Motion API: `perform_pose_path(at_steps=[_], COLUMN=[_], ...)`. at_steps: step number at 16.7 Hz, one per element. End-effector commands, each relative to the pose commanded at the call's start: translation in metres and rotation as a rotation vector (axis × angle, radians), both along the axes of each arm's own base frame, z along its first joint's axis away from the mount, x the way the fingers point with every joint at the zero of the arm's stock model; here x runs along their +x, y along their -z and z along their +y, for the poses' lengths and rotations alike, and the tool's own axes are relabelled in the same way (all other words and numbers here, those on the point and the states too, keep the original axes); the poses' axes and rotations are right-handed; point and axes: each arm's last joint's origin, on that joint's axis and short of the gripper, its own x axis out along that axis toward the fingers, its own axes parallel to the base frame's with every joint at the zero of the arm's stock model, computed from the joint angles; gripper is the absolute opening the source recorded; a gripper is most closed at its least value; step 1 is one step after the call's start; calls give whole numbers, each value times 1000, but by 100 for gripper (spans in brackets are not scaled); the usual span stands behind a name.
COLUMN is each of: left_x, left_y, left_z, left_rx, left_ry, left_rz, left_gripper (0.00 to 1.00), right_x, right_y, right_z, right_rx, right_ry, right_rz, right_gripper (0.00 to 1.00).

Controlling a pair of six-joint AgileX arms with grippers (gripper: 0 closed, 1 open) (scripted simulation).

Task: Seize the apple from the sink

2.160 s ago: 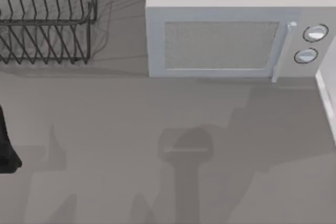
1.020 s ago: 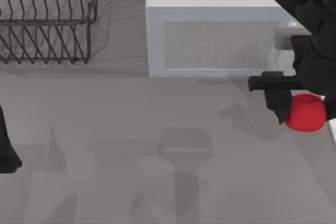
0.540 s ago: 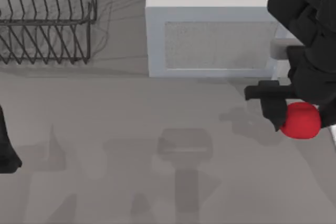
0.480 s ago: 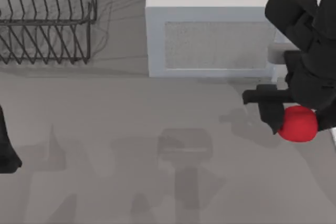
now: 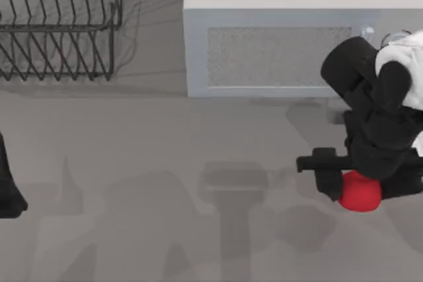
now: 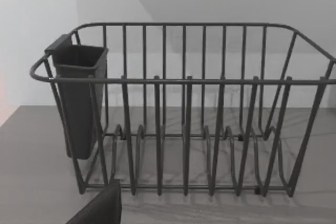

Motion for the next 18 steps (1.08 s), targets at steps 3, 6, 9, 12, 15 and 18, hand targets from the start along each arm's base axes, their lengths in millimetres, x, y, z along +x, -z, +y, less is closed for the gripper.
perform_pose_path(at_steps=[3, 6, 9, 12, 15, 18], left_x=[0, 0, 0, 0, 0, 0], left_y=[0, 0, 0, 0, 0, 0], left_z=[0, 0, 0, 0, 0, 0], left_rx=[0, 0, 0, 0, 0, 0], left_ry=[0, 0, 0, 0, 0, 0], left_rz=[0, 0, 0, 0, 0, 0], left_gripper=[100, 100, 100, 100, 100, 100], right_x=[0, 0, 0, 0, 0, 0], right_y=[0, 0, 0, 0, 0, 0], right_z=[0, 0, 0, 0, 0, 0], right_rx=[0, 0, 0, 0, 0, 0], right_ry=[0, 0, 0, 0, 0, 0], right_rz=[0, 0, 0, 0, 0, 0], right_gripper=[0, 23, 45, 68, 90, 100])
